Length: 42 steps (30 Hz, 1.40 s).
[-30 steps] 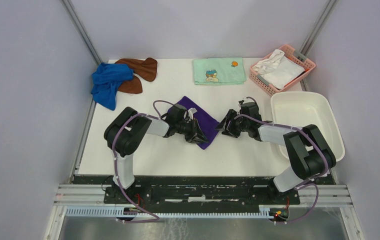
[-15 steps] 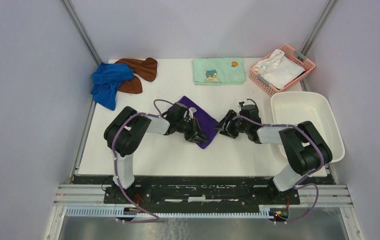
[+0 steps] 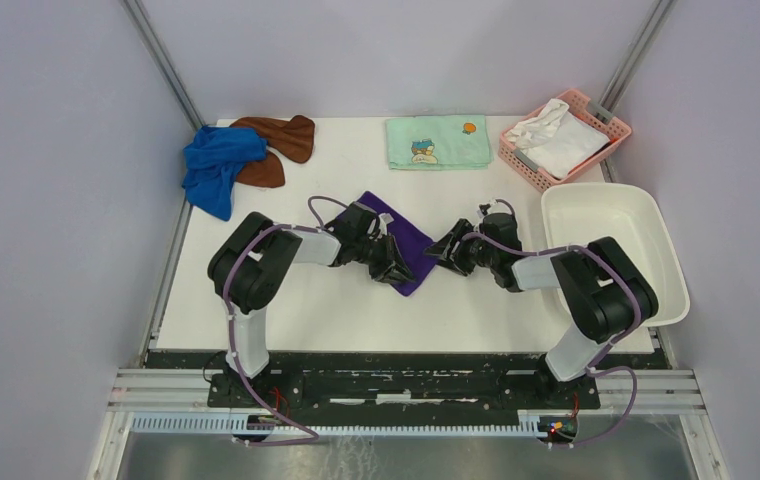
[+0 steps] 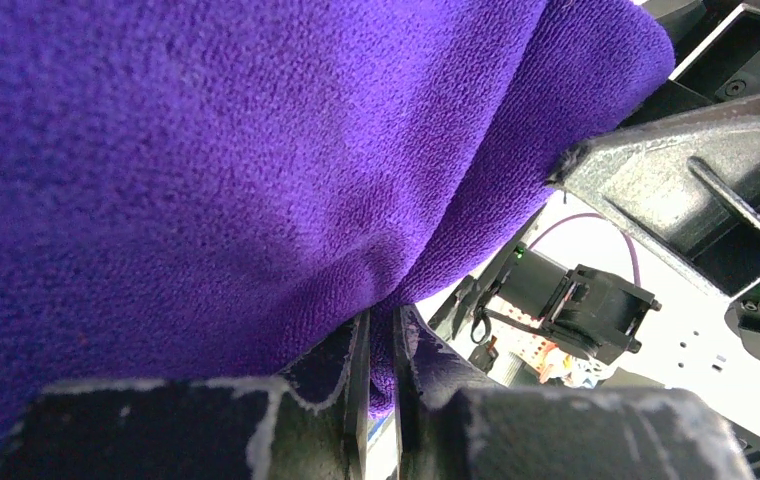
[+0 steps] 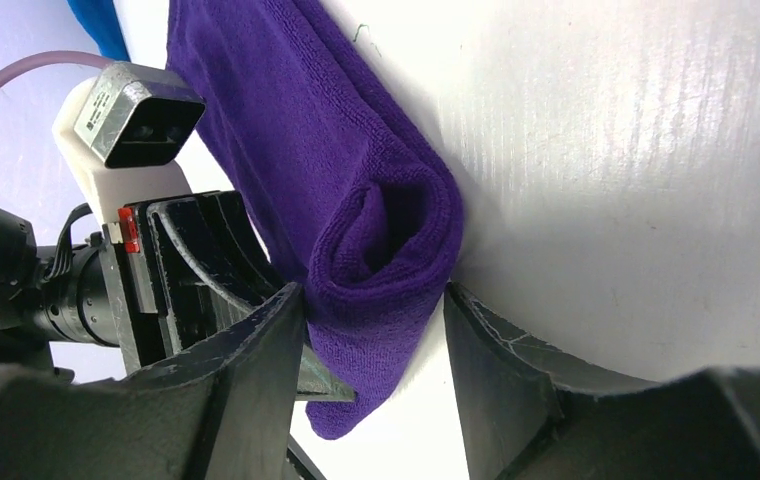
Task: Roll the towels
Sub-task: Roll the towel at the center of the board.
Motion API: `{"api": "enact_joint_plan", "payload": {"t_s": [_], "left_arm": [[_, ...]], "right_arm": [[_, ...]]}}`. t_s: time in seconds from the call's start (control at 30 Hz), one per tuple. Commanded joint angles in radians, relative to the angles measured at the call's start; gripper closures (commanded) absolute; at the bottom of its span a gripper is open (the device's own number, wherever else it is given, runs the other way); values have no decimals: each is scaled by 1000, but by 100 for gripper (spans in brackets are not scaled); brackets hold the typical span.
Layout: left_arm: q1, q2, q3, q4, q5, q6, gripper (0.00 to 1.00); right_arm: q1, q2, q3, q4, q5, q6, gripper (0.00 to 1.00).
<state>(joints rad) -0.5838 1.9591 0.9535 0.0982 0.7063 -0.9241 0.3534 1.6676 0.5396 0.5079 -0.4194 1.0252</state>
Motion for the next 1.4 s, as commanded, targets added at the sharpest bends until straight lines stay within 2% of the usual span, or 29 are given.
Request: {"api": "enact_joint_plan", "payload": {"t_s": [0.0,0.2,0.3,0.5,0.63,0.77,0.9,1.03,1.1,1.37], "left_arm": [[12,-3,25,-42,-79,68,88],[12,-3,32,-57,-77,76,88],[12,-10,34,-66,-87,80,87],[9,-39,44,-100,-124,96,81],[-7,-103,48,-160,-200,139,69],[-53,-210,67,-270,-368,219,55],[-164,-307,112,-367,-646,344,43],[-321,-347,149,-392,-955,477,39],[-408,-340,165,-382,-1067,537,37],[-631,-216,214,-290,-1352,776,32]], "right_arm": [[4,4,-6,45,39,13,40],[3,36,9,-8,84,12,49],[4,39,27,-81,112,2,56],[5,0,109,-390,209,-56,74],[16,-21,187,-601,284,-94,82],[36,-27,270,-767,341,-110,85],[44,-22,347,-887,354,-116,85],[45,-14,398,-969,366,-127,85],[45,-11,416,-987,369,-127,84],[46,11,444,-1005,345,-124,84]]}}
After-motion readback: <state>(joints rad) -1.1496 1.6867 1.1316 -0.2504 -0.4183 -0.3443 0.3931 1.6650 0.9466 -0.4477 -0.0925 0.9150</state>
